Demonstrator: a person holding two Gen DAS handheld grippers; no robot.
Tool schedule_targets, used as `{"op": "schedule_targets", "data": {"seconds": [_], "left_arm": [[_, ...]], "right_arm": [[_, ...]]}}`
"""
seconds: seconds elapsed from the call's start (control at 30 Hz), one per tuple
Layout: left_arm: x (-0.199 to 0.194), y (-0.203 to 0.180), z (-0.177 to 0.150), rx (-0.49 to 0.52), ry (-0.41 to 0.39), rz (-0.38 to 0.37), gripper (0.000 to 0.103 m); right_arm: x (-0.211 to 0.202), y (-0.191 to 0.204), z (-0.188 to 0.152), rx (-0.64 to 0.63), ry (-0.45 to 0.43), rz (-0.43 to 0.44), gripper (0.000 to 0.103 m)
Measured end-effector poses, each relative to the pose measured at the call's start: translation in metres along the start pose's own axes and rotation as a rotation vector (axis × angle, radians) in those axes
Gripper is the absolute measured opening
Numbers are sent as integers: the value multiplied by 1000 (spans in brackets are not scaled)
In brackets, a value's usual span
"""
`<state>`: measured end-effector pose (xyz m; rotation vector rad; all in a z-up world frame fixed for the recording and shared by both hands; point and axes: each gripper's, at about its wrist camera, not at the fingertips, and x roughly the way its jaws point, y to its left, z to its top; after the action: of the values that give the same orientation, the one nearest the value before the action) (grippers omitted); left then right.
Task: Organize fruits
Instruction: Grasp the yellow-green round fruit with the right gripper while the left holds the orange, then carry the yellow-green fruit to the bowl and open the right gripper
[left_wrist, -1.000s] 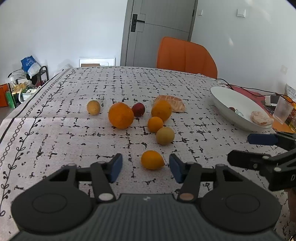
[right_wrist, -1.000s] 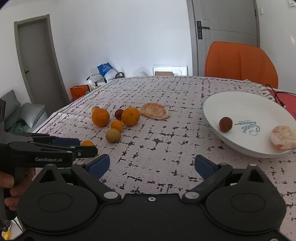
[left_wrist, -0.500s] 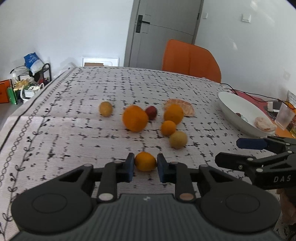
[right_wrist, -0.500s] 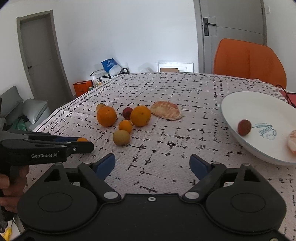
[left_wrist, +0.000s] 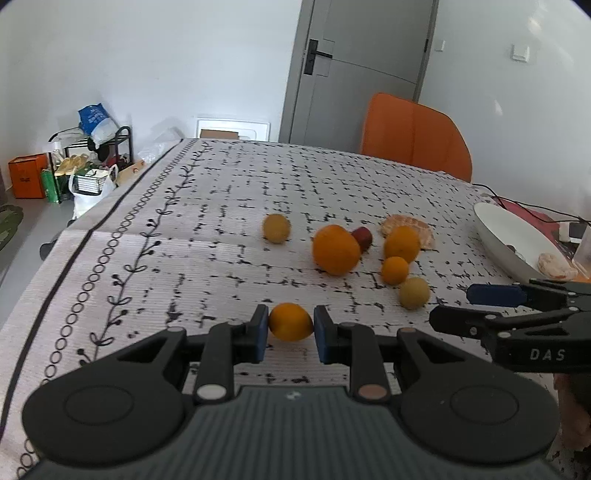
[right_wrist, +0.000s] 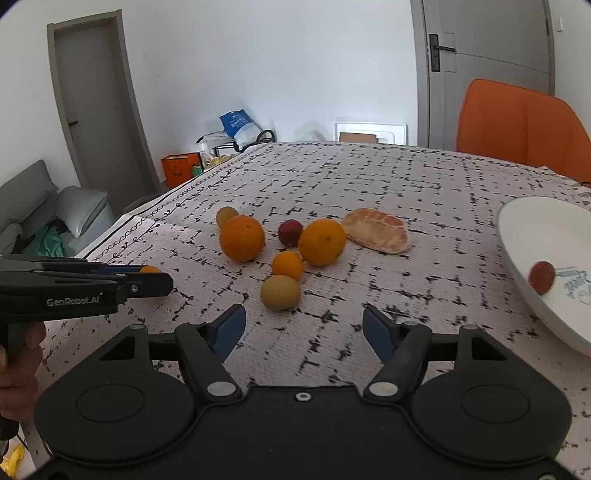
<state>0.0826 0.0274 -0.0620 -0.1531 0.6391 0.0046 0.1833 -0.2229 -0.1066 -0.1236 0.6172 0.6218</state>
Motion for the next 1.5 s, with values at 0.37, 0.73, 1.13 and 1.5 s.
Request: {"op": "schedule_targets", "data": {"seconds": [0.37, 0.73, 1.13, 1.5], "left_arm": [[-5, 17, 0, -31, -12, 35, 25], [-2, 2, 11, -1, -30, 9, 25], [4, -39, 25, 66, -50, -60, 25], [10, -76, 34, 114, -61, -109, 25]], "right_arm": [[21, 10, 11, -17, 5, 12, 54], [3, 2, 8, 10, -24, 9, 26], [-35, -33, 4, 75, -89, -71, 26], [-63, -64, -1, 125, -144, -142, 26]]}}
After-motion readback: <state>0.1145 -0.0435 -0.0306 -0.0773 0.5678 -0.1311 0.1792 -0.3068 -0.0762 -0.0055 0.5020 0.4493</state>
